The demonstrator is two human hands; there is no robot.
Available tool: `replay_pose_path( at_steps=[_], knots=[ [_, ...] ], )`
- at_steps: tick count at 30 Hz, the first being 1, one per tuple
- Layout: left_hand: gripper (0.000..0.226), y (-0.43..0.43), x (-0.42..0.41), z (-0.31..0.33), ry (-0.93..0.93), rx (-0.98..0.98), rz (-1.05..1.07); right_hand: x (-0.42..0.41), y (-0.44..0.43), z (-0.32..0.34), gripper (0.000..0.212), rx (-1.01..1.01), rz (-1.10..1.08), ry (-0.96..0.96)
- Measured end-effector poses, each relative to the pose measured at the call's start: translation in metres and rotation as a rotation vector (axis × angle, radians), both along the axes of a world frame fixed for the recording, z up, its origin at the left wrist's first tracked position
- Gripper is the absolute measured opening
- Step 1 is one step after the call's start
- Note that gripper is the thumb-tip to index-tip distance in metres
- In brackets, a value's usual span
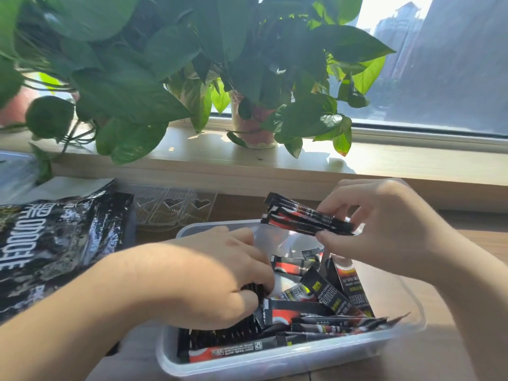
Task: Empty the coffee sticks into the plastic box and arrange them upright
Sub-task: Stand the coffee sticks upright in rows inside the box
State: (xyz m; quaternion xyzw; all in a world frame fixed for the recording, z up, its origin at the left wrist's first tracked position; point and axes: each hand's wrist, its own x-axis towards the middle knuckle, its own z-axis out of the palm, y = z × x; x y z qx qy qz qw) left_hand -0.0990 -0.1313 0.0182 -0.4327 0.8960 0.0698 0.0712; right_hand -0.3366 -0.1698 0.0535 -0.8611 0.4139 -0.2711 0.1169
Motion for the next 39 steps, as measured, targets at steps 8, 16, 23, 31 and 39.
replay_pose_path(
  at_steps=[8,16,23,31,39],
  knots=[
    [0.052,-0.001,-0.002,0.002,-0.043,0.032,0.019,0.014,0.025,0.017,0.008,0.245,-0.206,0.128],
    [0.05,0.003,-0.002,0.004,-0.024,0.01,0.027,0.019,0.057,0.031,0.015,0.348,-0.413,0.172],
    [0.043,0.007,0.0,0.006,0.022,0.022,0.119,0.041,0.066,0.016,0.034,0.404,-0.353,0.321],
    [0.036,0.003,0.0,0.007,0.042,0.076,0.102,0.06,0.047,-0.012,0.043,0.422,-0.378,0.24],
    [0.043,0.0,0.007,0.01,0.387,0.043,0.177,0.059,0.043,-0.017,0.041,0.517,-0.358,0.253]
  ],
)
